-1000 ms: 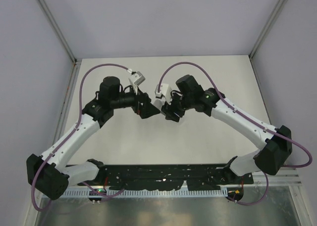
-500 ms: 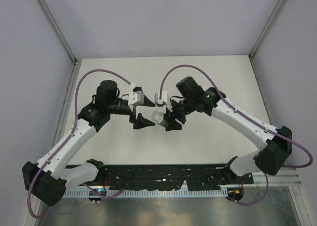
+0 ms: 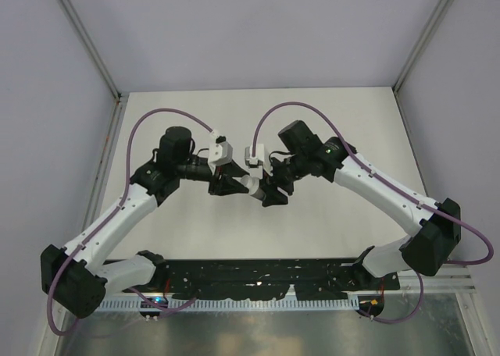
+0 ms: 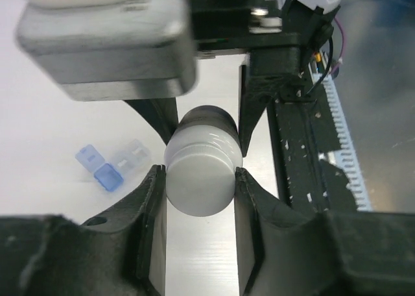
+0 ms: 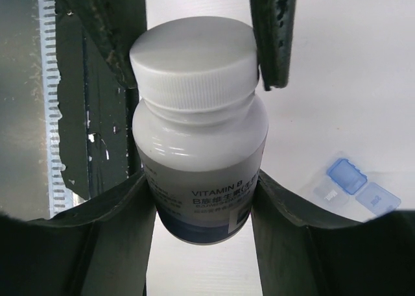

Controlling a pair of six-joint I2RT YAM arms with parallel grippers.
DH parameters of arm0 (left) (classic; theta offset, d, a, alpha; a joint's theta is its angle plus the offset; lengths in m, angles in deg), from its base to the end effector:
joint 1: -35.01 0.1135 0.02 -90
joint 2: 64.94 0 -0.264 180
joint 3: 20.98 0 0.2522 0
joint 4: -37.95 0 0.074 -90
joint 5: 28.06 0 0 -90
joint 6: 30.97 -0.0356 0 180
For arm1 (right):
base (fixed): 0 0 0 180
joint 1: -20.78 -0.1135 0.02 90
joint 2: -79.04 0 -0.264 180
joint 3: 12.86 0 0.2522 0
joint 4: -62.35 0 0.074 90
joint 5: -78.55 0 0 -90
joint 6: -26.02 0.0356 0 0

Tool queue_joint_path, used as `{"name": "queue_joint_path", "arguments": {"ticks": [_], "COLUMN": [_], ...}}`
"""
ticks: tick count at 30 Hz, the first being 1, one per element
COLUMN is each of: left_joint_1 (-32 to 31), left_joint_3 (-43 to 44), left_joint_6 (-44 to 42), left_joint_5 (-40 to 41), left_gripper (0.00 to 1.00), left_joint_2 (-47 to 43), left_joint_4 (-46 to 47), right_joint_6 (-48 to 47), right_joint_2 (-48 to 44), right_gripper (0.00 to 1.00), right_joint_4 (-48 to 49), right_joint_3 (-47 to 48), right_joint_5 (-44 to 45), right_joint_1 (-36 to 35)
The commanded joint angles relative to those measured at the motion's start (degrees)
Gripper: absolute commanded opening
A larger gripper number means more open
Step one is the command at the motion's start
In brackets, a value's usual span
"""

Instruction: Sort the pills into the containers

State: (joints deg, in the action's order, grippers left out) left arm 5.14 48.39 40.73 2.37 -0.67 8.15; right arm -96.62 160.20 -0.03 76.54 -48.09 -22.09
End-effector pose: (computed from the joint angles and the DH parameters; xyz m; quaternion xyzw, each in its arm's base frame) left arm 0.1930 -0.1462 0.3353 0.5429 0.5578 -0.4633 0.4237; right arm 0.1974 0.2123 0.3274 -0.6295 0.6549 0.3239 0.2644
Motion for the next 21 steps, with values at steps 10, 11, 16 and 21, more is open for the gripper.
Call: {"name": "queue_joint_path", "arguments": {"ticks": [10,11,16,21], "left_joint_1": [2.26,3.23,6.83,8.95], "left_joint_3": [0.45,0.98,2.04,2.04], "left_joint_6": [35.78,36.32,34.13,32.81], "left_joint_5": [16.15,16.24,15.45,13.08], "left_gripper": [0.0,0.0,0.07,0.08], "left_joint_2": [-0.29,-0.37,-1.16,-1.08], "left_joint_4": [13.31,12.35,8.22,5.75], "right_joint_6": [4.78,4.87,4.61,4.78], "right_joint_2": [-1.97,-2.06,-3.03,-2.94], "right_gripper": [0.06,0.06,0.06,0.06], "right_joint_4": [8.54,8.72,9.33,9.77], "right_joint_3": [-0.66,-1.1,-2.33,-2.42], "right_joint_5": [12.73,13.35,13.88,13.7], "right_joint_1": [-0.02,-0.19,-0.11,-0.11]}}
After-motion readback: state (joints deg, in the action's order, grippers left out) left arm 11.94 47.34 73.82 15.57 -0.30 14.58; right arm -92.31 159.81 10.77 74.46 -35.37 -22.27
